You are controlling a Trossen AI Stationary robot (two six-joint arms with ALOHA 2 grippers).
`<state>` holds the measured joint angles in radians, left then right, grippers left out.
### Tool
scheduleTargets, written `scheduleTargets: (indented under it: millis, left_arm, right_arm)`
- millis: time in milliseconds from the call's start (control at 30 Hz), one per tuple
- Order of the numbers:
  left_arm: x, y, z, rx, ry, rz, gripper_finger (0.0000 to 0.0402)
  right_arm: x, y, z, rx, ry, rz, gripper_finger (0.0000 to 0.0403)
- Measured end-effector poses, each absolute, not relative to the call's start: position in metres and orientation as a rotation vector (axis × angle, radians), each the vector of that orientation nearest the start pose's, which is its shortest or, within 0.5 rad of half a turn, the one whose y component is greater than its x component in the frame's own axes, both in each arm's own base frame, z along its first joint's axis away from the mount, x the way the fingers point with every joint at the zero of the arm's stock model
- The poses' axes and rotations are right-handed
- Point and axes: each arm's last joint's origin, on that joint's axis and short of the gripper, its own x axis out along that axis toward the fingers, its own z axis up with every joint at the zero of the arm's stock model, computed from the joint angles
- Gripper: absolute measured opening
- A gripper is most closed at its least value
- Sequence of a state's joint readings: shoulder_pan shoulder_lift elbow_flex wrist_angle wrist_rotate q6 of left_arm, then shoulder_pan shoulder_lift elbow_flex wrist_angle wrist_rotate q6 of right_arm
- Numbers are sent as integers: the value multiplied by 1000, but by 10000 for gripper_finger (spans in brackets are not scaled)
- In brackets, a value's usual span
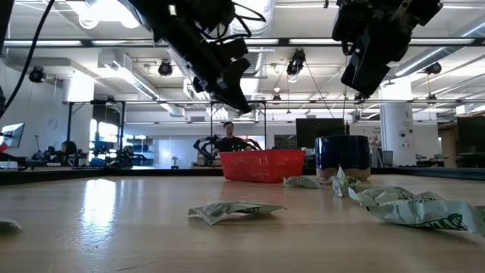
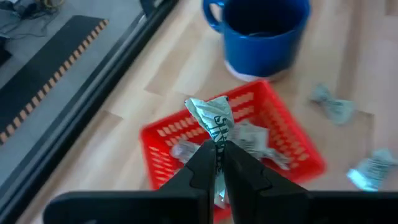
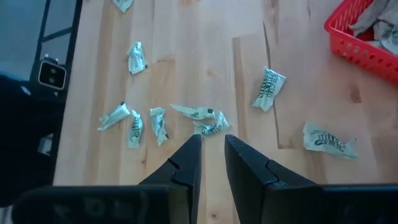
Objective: Pick and place Stevia / Truvia into bins
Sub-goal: Put the stevia packet into the red basket
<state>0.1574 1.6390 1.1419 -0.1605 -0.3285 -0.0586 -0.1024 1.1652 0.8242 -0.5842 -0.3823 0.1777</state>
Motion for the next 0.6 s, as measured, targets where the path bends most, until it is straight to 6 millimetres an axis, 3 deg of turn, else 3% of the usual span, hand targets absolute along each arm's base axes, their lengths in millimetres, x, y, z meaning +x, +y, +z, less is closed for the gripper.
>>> scheduleTargets:
  millis: [267,600]
  left_arm:
    - [345,95,244,-30,658,500,10]
    - [345,108,236,-42,676,351,21]
  right_arm:
    - [227,-13,248,479,894,115,63]
    - [236,-9,255,468,779,71,63]
